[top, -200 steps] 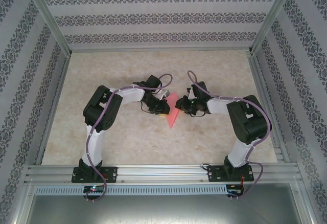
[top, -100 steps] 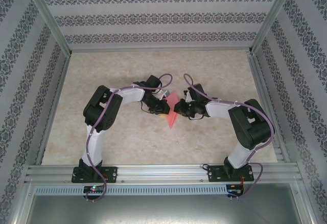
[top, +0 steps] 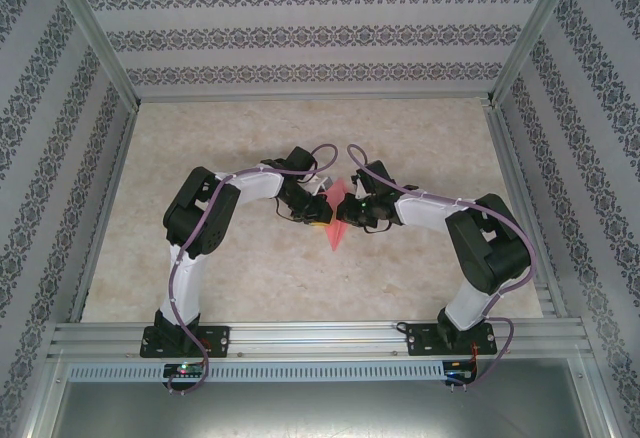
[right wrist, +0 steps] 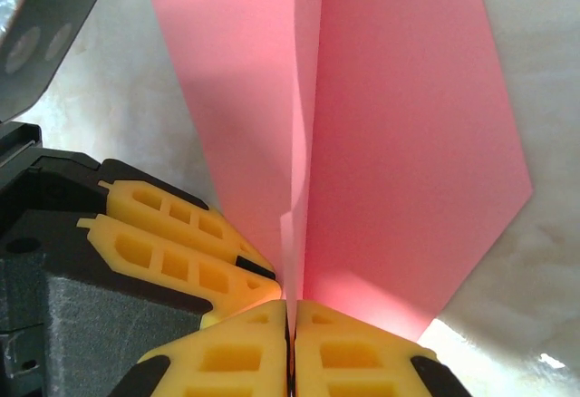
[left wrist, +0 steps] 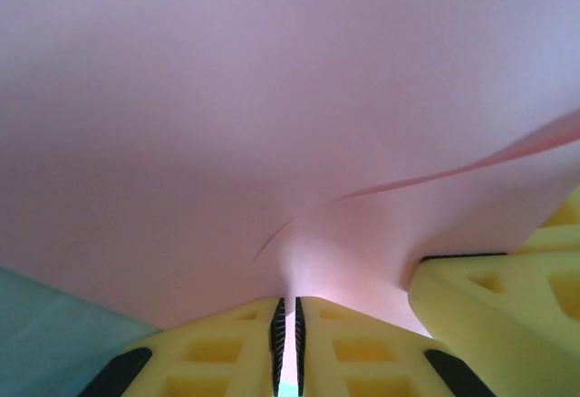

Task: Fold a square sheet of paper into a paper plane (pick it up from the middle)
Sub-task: Fourth fold the wing at the center of the table.

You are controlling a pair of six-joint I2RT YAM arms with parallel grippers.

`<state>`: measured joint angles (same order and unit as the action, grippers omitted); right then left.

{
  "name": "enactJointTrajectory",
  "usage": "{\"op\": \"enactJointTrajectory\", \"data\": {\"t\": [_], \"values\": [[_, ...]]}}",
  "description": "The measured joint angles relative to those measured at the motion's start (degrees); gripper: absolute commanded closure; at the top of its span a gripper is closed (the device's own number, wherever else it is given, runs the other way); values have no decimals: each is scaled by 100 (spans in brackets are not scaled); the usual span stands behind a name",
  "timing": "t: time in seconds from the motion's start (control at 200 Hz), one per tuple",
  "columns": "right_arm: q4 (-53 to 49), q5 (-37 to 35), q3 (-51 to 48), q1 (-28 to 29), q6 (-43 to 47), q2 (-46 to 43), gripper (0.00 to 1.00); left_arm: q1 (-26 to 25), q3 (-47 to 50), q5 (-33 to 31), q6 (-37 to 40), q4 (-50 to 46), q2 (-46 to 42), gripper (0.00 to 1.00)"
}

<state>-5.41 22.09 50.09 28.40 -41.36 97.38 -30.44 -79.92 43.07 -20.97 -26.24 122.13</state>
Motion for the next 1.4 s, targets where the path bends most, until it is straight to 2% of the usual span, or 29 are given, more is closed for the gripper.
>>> {"op": "enactJointTrajectory", "data": {"t": [0.52,0.639,0.769,1.399], "values": [[807,455,-225,-55,-391,186,87,7,0,-2,-26,0,9,87],[1012,575,-345,-109,-518,190,82,7,0,-2,-39,0,9,87],[1163,640,-444,-164,-542,188,80,7,-7,-2,-42,0,9,87],[1233,892,-474,-518,-520,35,79,4,-74,22,-42,-37,52,87]]}}
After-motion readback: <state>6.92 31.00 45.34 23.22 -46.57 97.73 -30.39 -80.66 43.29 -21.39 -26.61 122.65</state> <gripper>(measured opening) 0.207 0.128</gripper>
